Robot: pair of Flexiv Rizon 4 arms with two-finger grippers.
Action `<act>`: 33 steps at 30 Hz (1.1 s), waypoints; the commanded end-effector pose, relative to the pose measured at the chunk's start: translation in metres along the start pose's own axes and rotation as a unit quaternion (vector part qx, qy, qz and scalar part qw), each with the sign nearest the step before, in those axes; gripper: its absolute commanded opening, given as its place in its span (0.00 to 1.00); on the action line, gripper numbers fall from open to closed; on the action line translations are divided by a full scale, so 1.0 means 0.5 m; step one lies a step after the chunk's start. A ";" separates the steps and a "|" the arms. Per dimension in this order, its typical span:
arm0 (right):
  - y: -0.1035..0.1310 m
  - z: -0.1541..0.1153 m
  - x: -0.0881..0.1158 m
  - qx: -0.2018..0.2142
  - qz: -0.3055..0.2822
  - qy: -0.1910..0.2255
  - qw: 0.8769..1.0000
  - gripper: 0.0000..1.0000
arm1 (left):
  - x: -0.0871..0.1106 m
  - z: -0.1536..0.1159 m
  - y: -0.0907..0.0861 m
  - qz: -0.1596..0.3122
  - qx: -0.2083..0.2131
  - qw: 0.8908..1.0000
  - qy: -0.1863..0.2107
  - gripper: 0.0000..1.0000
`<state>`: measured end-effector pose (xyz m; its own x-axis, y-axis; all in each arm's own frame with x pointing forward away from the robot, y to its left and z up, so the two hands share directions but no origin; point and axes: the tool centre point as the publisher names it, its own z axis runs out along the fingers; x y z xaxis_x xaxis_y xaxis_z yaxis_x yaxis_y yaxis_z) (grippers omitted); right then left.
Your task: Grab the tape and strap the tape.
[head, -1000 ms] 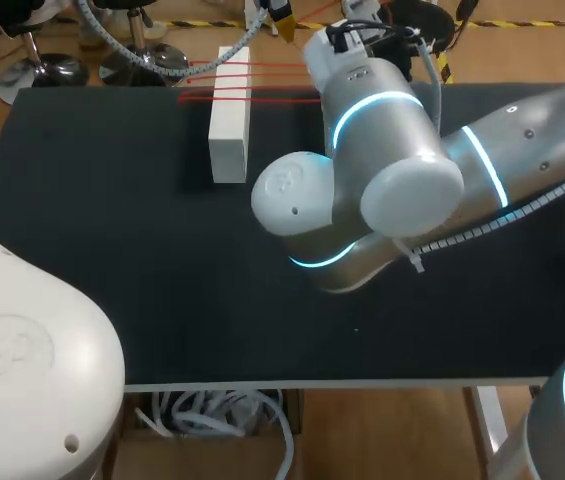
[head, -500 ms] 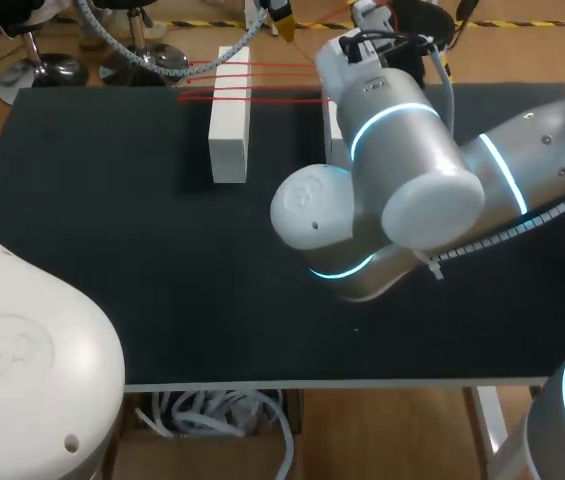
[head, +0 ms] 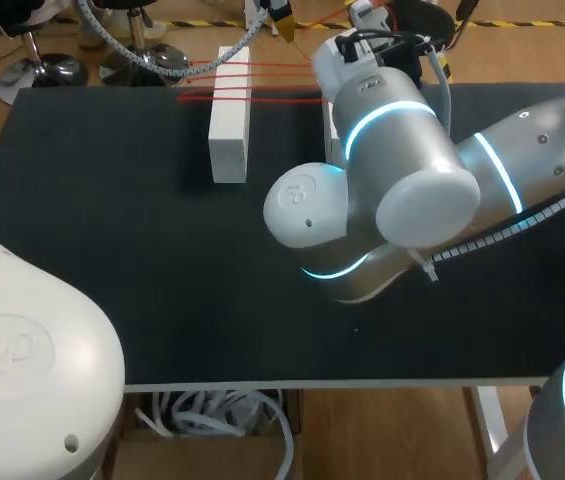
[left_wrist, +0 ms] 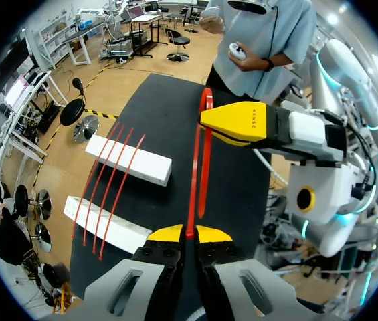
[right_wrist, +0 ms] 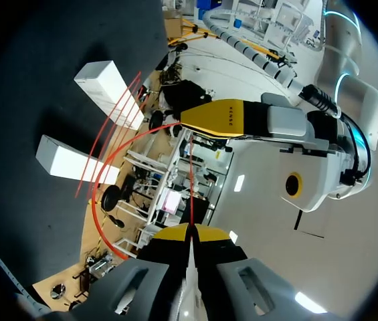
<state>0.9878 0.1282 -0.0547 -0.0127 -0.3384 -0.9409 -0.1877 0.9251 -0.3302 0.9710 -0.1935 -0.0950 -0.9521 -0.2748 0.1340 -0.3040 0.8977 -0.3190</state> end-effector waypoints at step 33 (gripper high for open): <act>0.026 0.011 -0.018 0.014 -0.007 0.022 1.000 0.00 | 0.001 -0.001 -0.001 0.000 -0.001 1.000 0.000 0.00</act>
<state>0.9910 0.1419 -0.0536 -0.0455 -0.3530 -0.9345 -0.1626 0.9256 -0.3418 0.9710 -0.1935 -0.0950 -0.9521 -0.2748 0.1340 -0.3040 0.8977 -0.3189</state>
